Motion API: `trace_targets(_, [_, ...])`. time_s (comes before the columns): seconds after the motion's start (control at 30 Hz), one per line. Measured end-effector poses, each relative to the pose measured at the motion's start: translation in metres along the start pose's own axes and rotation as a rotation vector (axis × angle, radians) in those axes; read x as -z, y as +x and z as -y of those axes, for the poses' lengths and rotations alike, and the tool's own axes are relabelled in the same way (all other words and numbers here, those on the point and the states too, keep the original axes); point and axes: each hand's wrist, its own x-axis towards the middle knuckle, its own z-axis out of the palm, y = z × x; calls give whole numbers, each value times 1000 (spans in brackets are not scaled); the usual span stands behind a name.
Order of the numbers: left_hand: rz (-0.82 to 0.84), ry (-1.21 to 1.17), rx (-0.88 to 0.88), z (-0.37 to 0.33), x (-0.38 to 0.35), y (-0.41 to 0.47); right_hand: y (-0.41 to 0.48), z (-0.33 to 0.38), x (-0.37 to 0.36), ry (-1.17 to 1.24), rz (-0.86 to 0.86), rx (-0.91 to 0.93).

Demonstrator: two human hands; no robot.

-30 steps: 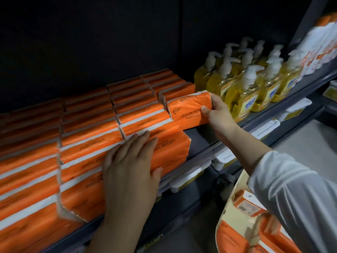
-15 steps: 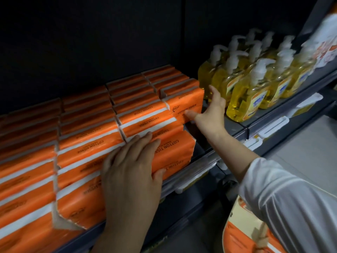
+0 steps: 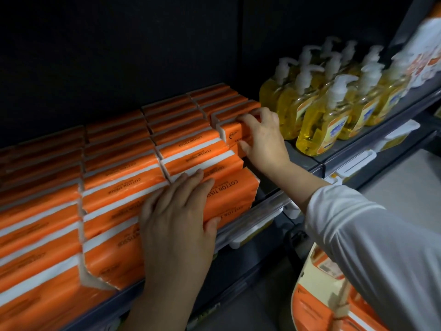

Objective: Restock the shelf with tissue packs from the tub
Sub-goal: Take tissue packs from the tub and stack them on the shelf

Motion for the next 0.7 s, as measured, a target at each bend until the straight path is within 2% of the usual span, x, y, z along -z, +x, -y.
trace_targets(0.13, [-2,4,-8,1,-1,-1,-2,2,3,13,5,-4])
trace_targets(0.33, [21,5,-42,-2,5,-2,-50,-9,29,157,-147,-47])
trace_targets(0.43, [-99,-134,-98,-14,13,-3,-108,-31,41,177,-88,-92])
trace_targets(0.5, [-168,-220,-205,-31,13,-10,-151,-49,48,175,-30,-131])
trace_targets(0.57, [-72,-343,-318,-54,4,-23,-195,-66,54,177,41,-211])
trace_targets(0.63, [124,-414,-393,-73,-12,-41,-234,-80,58,173,119,-304])
trace_targets(0.7, [310,-386,-443,-84,-31,-59,-266,-93,61,159,205,-373])
